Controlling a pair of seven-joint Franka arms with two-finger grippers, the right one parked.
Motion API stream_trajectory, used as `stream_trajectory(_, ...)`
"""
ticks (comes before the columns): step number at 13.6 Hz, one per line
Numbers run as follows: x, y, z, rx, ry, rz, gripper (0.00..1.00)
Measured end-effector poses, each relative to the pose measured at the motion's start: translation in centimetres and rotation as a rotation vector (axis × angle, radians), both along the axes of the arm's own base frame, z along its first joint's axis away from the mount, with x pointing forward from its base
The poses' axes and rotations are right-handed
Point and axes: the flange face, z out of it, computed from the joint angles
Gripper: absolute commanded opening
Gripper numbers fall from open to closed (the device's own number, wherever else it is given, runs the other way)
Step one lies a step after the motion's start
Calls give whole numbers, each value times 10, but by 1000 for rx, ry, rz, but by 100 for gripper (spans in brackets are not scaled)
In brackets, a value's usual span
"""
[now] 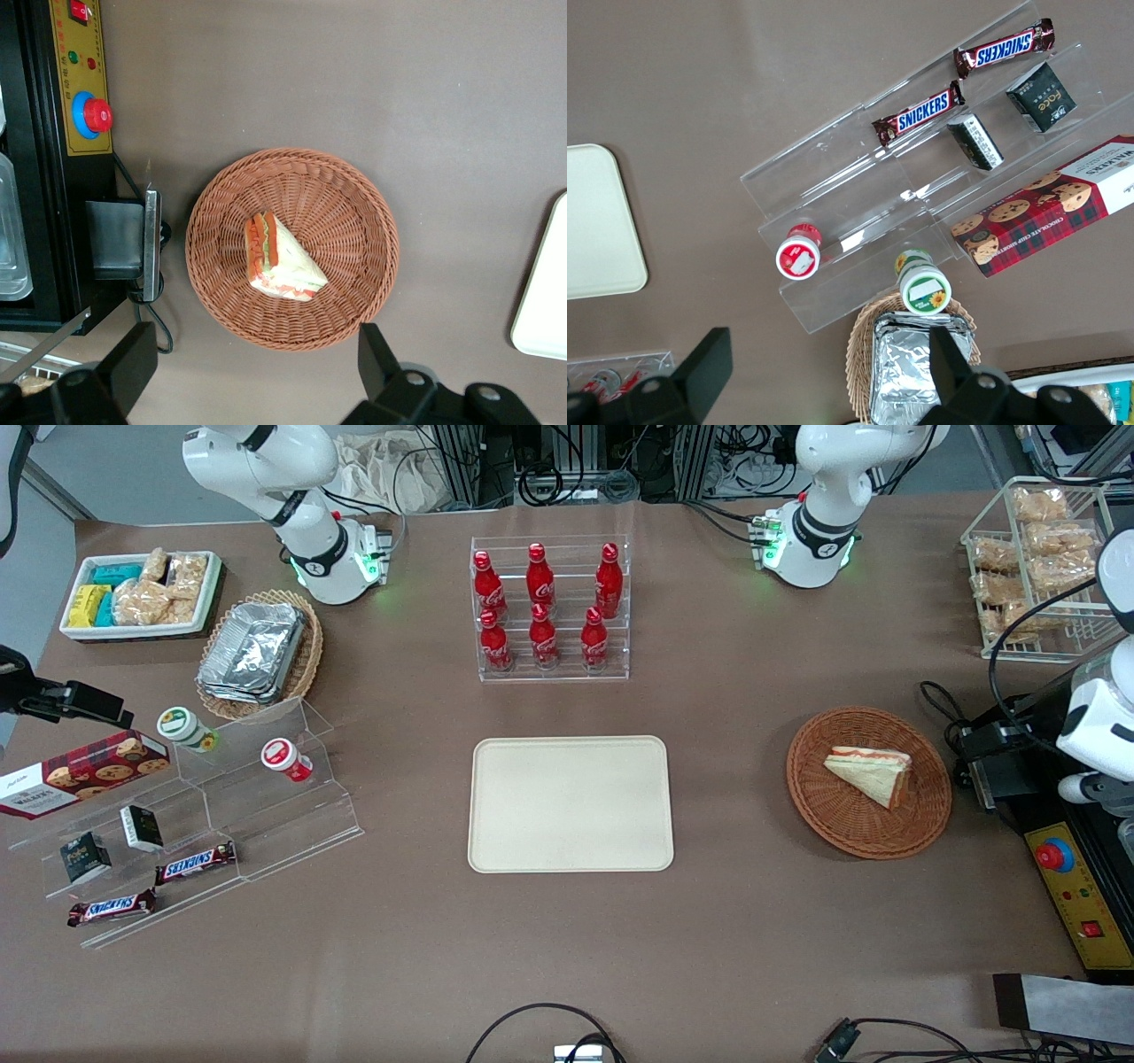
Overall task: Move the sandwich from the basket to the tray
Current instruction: 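Move the left gripper over the wrapped sandwich in the wicker basket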
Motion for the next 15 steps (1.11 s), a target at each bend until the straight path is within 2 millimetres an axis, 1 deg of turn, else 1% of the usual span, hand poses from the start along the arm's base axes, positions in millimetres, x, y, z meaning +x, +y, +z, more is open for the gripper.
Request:
stream_trajectory(5,2,2,-9,-3,30,9,100)
stream_trajectory(7,1,2,-20,-4,61,23,100)
stream_trajectory(9,1,2,-41,7,97,142,100)
stream_trajectory(11,1,0,-67,24,102,285,100)
stream_trajectory(12,1,-2,-85,27,84,340,100)
stream_trajectory(13,-1,-4,-107,27,67,374,100)
stream_trajectory(15,-11,-4,-150,25,52,411,100)
